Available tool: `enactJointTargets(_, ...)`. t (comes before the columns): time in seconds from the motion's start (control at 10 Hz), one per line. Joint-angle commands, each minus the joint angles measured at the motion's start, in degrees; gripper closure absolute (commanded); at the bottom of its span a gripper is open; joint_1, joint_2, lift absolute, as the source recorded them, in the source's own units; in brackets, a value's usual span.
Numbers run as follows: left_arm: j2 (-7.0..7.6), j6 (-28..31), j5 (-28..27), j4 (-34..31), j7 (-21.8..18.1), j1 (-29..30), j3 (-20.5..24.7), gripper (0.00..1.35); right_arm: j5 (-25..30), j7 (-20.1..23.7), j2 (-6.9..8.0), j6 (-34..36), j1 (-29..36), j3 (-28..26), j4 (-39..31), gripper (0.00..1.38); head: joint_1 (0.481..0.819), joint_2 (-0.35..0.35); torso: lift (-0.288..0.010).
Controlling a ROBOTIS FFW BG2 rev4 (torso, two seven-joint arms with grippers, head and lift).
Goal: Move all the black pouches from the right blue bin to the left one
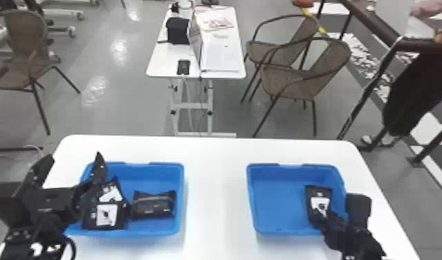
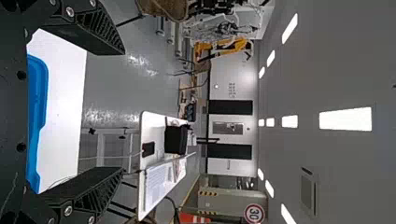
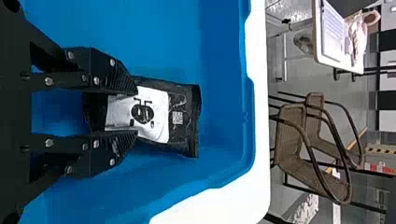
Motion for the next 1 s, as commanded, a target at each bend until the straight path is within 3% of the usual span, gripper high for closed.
enactJointTargets(0.0, -0.15, -0.22, 0.0, 0.0, 0.08, 0.03, 0.09, 0.15, -1.22, 0.01, 0.13, -0.96, 0.88, 0.07, -1.48, 1.29, 0.695, -0.069, 0.01)
enactJointTargets(0.3, -0.15, -0.14, 0.27, 0.0, 0.08, -0.15, -0.44, 0.15, -4.82, 0.1, 0.39, -2.54, 3.34, 1.74, -10.01, 1.29, 0.695, -0.059, 0.01)
enactJointTargets(0.5, -0.15, 2.59, 2.55, -1.32, 0.26, -0.32, -0.61, 0.15, -6.67, 4.23, 0.13, -3.07, 2.73, 3.94, -13.79, 1.29, 0.695, -0.045, 0.01)
enactJointTargets(0.7, -0.15, 3.64, 4.66, -2.2, 0.26, -0.76, -0.7, 0.15, -9.39, 8.36, -1.71, -2.89, -1.67, 11.32, -13.08, 1.29, 0.695, 0.008, 0.01)
enactJointTargets(0.8, -0.15, 3.56, 4.75, -2.28, 0.35, -0.85, -0.88, 0.15, -11.59, 10.65, -3.47, -2.72, -5.62, 16.5, -9.92, 1.29, 0.695, 0.05, 0.01)
enactJointTargets(0.9, -0.15, 4.26, 5.19, -2.46, 0.43, -1.2, -1.49, 0.15, -12.21, 13.46, -4.18, -2.98, -9.58, 21.34, -7.11, 1.29, 0.695, 0.099, 0.01)
